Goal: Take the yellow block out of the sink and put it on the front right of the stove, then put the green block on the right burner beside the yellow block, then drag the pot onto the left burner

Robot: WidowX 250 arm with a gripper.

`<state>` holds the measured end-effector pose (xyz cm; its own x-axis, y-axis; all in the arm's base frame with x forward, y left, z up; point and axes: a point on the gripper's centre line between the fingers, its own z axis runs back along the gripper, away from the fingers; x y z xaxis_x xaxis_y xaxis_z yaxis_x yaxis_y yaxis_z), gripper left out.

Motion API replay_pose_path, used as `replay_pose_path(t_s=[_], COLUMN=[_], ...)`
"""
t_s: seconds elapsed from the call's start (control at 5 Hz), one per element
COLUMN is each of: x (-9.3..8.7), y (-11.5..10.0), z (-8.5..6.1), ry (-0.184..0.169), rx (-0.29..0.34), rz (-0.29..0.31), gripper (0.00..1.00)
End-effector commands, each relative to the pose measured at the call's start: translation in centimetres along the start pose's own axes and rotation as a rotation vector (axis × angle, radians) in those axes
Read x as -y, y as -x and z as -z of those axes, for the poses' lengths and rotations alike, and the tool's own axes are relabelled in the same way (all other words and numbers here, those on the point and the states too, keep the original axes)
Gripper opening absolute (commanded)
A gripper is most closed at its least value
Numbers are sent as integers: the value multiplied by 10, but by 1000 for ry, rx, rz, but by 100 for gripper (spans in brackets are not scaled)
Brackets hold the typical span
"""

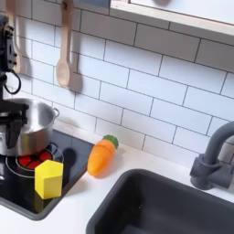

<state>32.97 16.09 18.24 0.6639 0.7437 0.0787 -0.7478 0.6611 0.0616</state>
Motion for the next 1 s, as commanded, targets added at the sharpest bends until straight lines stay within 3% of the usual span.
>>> replay_pose_path(t_s=[0.0, 0.4, 0.6, 0.8], x=[-17, -20, -26, -31], y=[-18, -5, -10, -13], z=[4, 2, 7, 1], ry=[-15, -14, -23, -21], rx=[12, 5, -3, 17], rz=[-37, 0, -8, -9], gripper=[100, 100, 100, 100])
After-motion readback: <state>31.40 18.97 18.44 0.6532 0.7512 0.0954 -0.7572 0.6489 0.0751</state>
